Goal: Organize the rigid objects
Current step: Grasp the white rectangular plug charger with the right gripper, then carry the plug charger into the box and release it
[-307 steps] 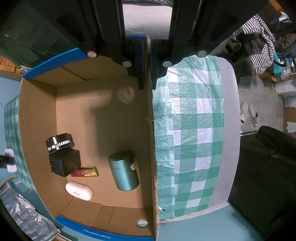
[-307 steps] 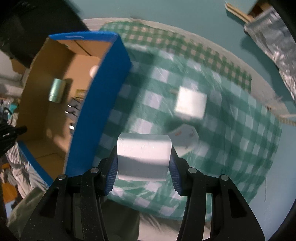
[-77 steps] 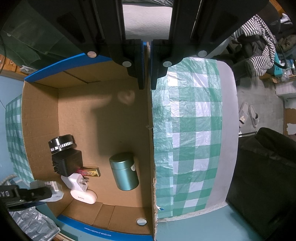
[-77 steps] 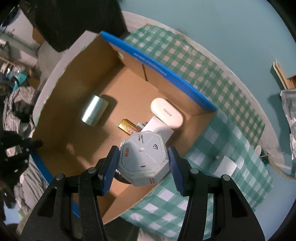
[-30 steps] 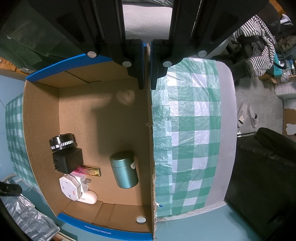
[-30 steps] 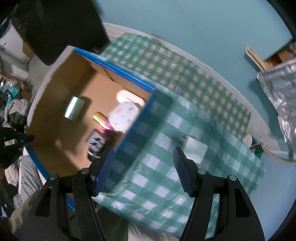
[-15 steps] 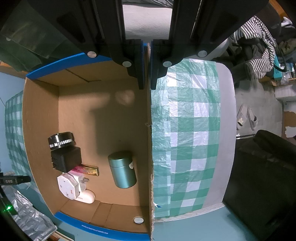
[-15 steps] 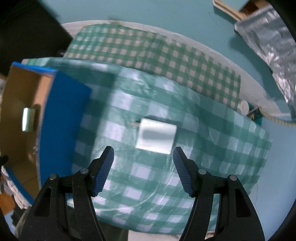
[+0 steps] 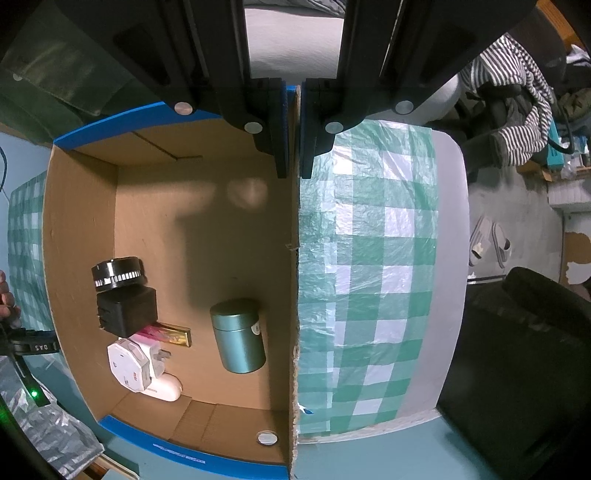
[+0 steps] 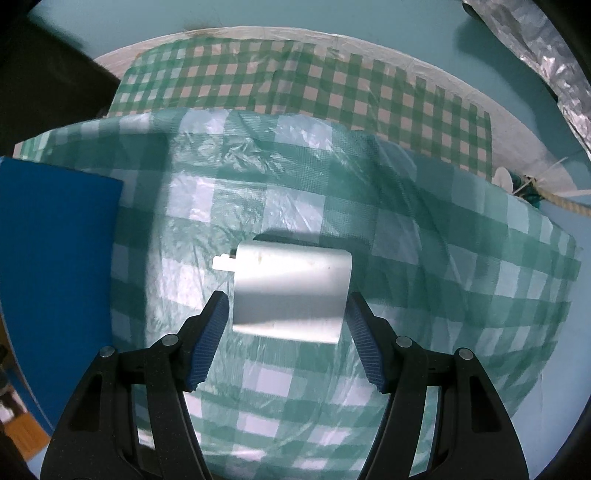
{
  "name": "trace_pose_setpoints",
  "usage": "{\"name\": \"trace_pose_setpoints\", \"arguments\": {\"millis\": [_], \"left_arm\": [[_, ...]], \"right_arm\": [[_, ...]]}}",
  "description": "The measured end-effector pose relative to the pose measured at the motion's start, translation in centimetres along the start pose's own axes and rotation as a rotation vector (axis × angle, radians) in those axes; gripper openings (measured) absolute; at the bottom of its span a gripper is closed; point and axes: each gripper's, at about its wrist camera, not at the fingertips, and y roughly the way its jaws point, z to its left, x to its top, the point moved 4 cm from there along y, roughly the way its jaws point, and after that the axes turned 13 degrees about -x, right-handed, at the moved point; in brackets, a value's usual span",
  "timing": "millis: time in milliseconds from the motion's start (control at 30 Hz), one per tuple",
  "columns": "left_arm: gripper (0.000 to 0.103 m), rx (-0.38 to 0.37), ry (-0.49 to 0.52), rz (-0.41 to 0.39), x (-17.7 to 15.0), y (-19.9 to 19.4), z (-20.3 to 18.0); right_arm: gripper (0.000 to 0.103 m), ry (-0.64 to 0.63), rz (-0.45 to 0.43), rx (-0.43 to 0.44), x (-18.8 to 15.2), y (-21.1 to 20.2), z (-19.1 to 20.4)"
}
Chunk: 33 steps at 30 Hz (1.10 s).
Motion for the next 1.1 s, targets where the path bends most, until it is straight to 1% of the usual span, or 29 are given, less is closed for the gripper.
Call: {"name": "trace_pose_setpoints", "arguments": {"millis": [133, 233, 300, 567, 700, 900, 1100], "left_arm": [[0.004, 0.0, -0.007, 0.001, 0.0, 0.0, 0.0], [0.004, -0.001, -0.009, 0.001, 0.0, 0.0, 0.0], [0.004, -0.002, -0.011, -0.001, 0.0, 0.0, 0.1], [0.004, -0.003, -0.009, 0.0, 0.1, 0.0, 0.1], [0.004, -0.003, -0.006, 0.0, 0.2, 0.0, 0.0], [0.004, -0.005, 0.0, 0.001, 0.4, 0.0, 0.0], [0.004, -0.006, 0.005, 0.001, 0.6, 0.0, 0.0]], "right_arm": [[0.066, 0.023, -0.003, 0.012, 0.4, 0.7, 0.1], [0.061, 0.024, 0.006, -0.013, 0.5, 1.3, 0.3], [0.061, 0.026, 0.006, -0.021, 0.5, 1.4, 0.4], [0.058, -0.008, -0.011, -0.053, 0.2, 1.3, 0.6], [0.057, -0.027, -0.009, -0.042, -0.2, 1.0, 0.9], [0.057, -0.062, -0.019, -0.026, -1.0, -0.2, 1.6], [0.057, -0.105, -0.044, -0.005, -2.1, -2.4, 2.5]]}}
